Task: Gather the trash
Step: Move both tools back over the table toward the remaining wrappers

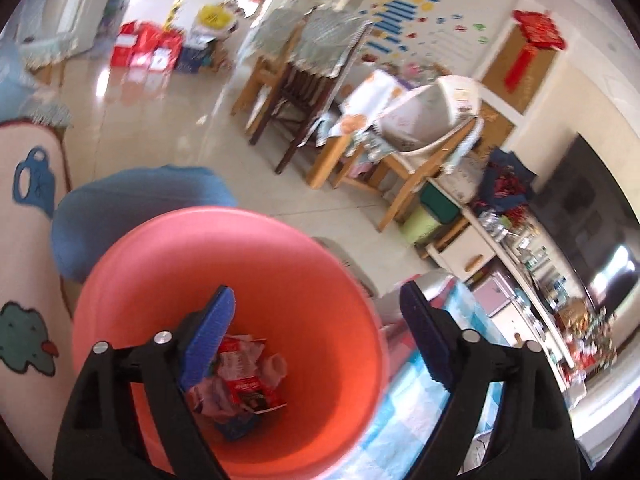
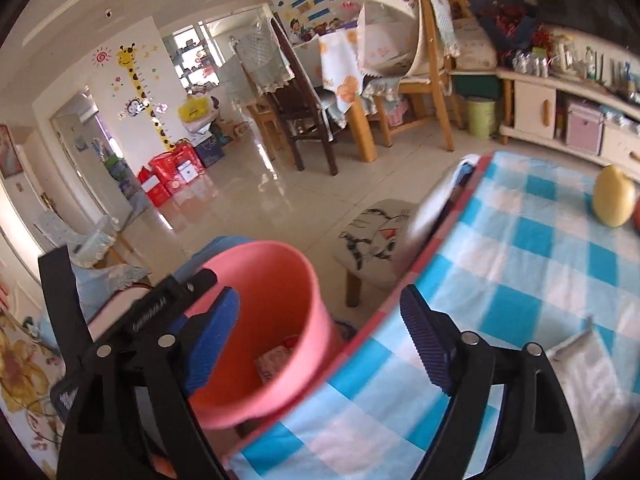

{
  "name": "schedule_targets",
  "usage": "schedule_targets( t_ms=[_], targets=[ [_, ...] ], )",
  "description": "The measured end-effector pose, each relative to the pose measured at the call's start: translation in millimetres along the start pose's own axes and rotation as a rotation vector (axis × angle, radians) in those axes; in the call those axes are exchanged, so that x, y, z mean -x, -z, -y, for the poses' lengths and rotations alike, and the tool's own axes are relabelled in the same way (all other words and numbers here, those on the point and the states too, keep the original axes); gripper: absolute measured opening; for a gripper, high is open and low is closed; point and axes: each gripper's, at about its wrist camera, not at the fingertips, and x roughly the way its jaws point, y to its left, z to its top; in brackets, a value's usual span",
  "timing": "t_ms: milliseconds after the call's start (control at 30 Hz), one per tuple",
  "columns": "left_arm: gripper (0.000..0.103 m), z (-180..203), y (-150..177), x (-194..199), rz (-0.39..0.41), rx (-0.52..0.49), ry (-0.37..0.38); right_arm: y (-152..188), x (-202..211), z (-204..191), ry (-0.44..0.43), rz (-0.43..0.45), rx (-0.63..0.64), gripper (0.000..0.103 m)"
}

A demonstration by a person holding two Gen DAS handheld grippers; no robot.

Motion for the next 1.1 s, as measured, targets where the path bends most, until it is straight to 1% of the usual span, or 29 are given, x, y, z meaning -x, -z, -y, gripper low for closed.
schedule_targets(
  t_ms=[33,67,133,200,267,367,433,533,600,700,767,800,900,1000,1100],
  targets=[
    [0.089,6.2,2.5,1.3,0.009,-0.017,0.026,2.8,6.3,2.3,0.030,0.008,0.020,0.088],
    [0.089,13.3,5.2,4.4,0.014,-0.038,0.063,7.8,15.2,1.9,0.057,0.019,0.047,0.089],
    [0.089,26.0,12.8,11.8,0.017,-0.086,0.108,18.0,32.3,4.9,0.097,0.034,0.105,0.089],
    [0.089,42.4,20.0,19.1,0.019,-0.153,0.146,30.0,49.5,5.8,0.170,0.054,0.173,0.090],
    [0.090,58.3,28.4,26.0,0.001,-0.209,0.188,42.8,69.5,11.3,0.215,0.090,0.214,0.091],
    [0.090,76.6,41.1,32.7,-0.062,-0.266,0.243,55.8,94.5,29.0,0.266,0.145,0.230,0.096],
    [0.090,86.6,51.4,39.8,-0.077,-0.299,0.261,63.3,112.1,37.6,0.313,0.175,0.236,0.098],
    [0.091,101.8,68.1,51.6,-0.076,-0.362,0.290,72.9,134.2,48.5,0.387,0.203,0.244,0.098],
    [0.091,111.0,79.1,60.6,-0.063,-0.393,0.313,78.3,148.0,55.2,0.451,0.231,0.247,0.098],
    [0.091,119.0,94.1,70.7,-0.026,-0.397,0.384,87.9,163.7,65.5,0.539,0.255,0.237,0.098],
    [0.091,121.7,104.2,78.2,-0.002,-0.401,0.414,92.9,172.3,71.2,0.560,0.256,0.227,0.098],
    [0.091,124.2,111.0,83.3,0.015,-0.419,0.425,96.0,175.9,74.0,0.575,0.262,0.229,0.098],
    [0.093,134.7,127.6,94.6,0.053,-0.496,0.442,105.0,184.4,82.5,0.628,0.283,0.251,0.098],
    [0.095,144.3,144.4,106.1,0.081,-0.568,0.462,115.8,194.8,92.8,0.655,0.293,0.250,0.098],
    [0.096,151.7,159.7,118.7,0.096,-0.617,0.492,126.6,203.3,105.2,0.686,0.294,0.240,0.098]
  ],
)
